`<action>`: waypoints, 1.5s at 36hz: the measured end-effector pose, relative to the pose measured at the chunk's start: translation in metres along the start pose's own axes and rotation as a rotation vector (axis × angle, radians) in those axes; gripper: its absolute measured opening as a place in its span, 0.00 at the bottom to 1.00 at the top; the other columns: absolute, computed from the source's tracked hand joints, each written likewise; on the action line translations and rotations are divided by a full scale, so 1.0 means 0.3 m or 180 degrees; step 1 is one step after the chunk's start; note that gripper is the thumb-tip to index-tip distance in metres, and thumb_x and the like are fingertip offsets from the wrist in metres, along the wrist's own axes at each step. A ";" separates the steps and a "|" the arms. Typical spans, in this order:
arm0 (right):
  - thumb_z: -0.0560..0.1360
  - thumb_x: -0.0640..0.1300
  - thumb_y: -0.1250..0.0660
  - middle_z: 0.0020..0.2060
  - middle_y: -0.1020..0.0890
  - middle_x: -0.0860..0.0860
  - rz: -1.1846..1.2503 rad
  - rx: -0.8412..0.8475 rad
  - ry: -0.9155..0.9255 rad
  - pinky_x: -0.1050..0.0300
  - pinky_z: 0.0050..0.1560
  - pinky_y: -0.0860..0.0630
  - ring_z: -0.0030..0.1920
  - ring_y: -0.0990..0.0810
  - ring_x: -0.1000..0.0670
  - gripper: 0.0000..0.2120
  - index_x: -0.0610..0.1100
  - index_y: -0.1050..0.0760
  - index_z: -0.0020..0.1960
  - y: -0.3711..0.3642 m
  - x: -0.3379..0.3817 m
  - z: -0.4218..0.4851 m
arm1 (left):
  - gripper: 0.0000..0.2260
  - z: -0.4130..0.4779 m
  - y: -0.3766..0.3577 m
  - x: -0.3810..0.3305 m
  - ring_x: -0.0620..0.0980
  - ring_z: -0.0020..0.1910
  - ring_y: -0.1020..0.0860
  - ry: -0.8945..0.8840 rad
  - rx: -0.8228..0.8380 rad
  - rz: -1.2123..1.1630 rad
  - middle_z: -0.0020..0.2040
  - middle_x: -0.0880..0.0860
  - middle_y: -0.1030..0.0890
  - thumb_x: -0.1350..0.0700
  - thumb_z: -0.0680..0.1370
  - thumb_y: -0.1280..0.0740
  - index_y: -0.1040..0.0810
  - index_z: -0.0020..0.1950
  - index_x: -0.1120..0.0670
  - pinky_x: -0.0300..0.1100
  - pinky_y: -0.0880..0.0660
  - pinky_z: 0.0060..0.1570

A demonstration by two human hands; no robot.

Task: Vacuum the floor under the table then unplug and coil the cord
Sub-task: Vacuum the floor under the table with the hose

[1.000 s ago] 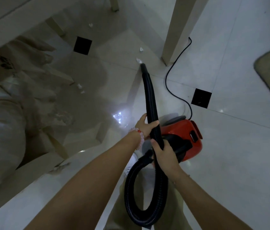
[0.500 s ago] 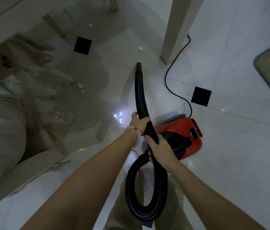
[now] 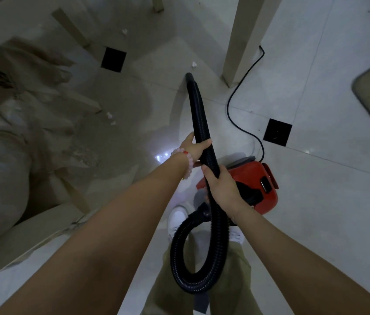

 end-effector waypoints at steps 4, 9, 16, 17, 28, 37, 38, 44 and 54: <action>0.78 0.57 0.40 0.33 0.23 0.47 -0.0048 0.0052 -0.0001 0.56 0.28 0.26 0.26 0.24 0.50 0.17 0.43 0.31 0.55 0.007 0.018 0.021 | 0.29 0.023 -0.005 -0.014 0.57 0.62 0.24 0.0074 0.0121 0.0054 0.67 0.58 0.26 0.55 0.78 0.34 0.42 0.76 0.50 0.51 0.26 0.63; 0.78 0.57 0.40 0.34 0.23 0.49 -0.0194 0.0080 -0.0001 0.58 0.30 0.28 0.28 0.24 0.52 0.17 0.44 0.31 0.56 0.010 0.029 0.051 | 0.27 0.046 -0.002 -0.023 0.56 0.60 0.23 0.0191 0.0137 0.0020 0.61 0.56 0.23 0.55 0.78 0.34 0.40 0.75 0.48 0.50 0.24 0.59; 0.78 0.57 0.40 0.35 0.21 0.46 -0.0312 0.0155 0.0005 0.60 0.30 0.27 0.27 0.24 0.52 0.16 0.44 0.31 0.54 0.006 0.049 0.095 | 0.27 0.071 0.012 -0.038 0.56 0.61 0.23 0.0197 -0.0029 0.0012 0.65 0.58 0.25 0.56 0.78 0.35 0.41 0.75 0.49 0.47 0.23 0.53; 0.78 0.57 0.40 0.35 0.21 0.46 -0.0324 0.0160 0.0014 0.58 0.31 0.27 0.27 0.24 0.52 0.16 0.44 0.31 0.54 0.005 0.051 0.099 | 0.27 0.074 0.015 -0.038 0.57 0.61 0.23 0.0196 -0.0042 0.0001 0.65 0.58 0.25 0.56 0.78 0.35 0.41 0.75 0.49 0.47 0.23 0.53; 0.78 0.57 0.41 0.33 0.25 0.50 -0.0490 0.0135 0.0071 0.60 0.32 0.30 0.28 0.26 0.54 0.18 0.42 0.30 0.55 0.007 0.073 0.102 | 0.22 0.089 0.014 -0.058 0.58 0.59 0.24 0.0006 -0.0551 0.0015 0.63 0.59 0.25 0.59 0.79 0.37 0.37 0.72 0.55 0.54 0.26 0.61; 0.78 0.56 0.40 0.33 0.26 0.51 -0.0509 0.0217 0.0038 0.64 0.29 0.31 0.28 0.27 0.54 0.17 0.42 0.29 0.53 0.010 0.057 0.100 | 0.19 0.084 0.009 -0.043 0.57 0.55 0.25 -0.0050 -0.0781 0.0183 0.52 0.56 0.27 0.60 0.79 0.38 0.36 0.69 0.58 0.56 0.25 0.60; 0.78 0.56 0.41 0.33 0.26 0.51 -0.0525 0.0206 0.0033 0.65 0.28 0.32 0.28 0.27 0.55 0.17 0.42 0.29 0.54 0.012 0.055 0.098 | 0.19 0.083 0.006 -0.043 0.58 0.55 0.24 -0.0054 -0.0771 0.0192 0.52 0.56 0.27 0.60 0.79 0.38 0.36 0.69 0.58 0.56 0.25 0.60; 0.78 0.56 0.40 0.32 0.26 0.50 -0.0279 0.0187 -0.0013 0.60 0.30 0.29 0.27 0.27 0.53 0.16 0.43 0.30 0.53 0.020 0.049 0.099 | 0.21 0.080 -0.014 -0.052 0.58 0.57 0.24 -0.0084 -0.0621 0.0189 0.54 0.56 0.26 0.60 0.79 0.38 0.37 0.71 0.56 0.56 0.26 0.61; 0.77 0.58 0.40 0.32 0.23 0.49 -0.0127 0.0013 -0.0006 0.53 0.34 0.25 0.29 0.24 0.50 0.17 0.46 0.30 0.56 0.048 0.006 0.046 | 0.28 0.068 -0.066 -0.042 0.50 0.45 0.23 0.0194 0.0013 0.0092 0.55 0.56 0.24 0.60 0.76 0.35 0.40 0.74 0.50 0.45 0.22 0.45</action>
Point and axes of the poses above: each hand's wrist, its own z-axis towards the middle knuckle, its own y-axis out of the back of the hand, x = y × z, the point moved 5 cm from there along z, towards the middle knuckle
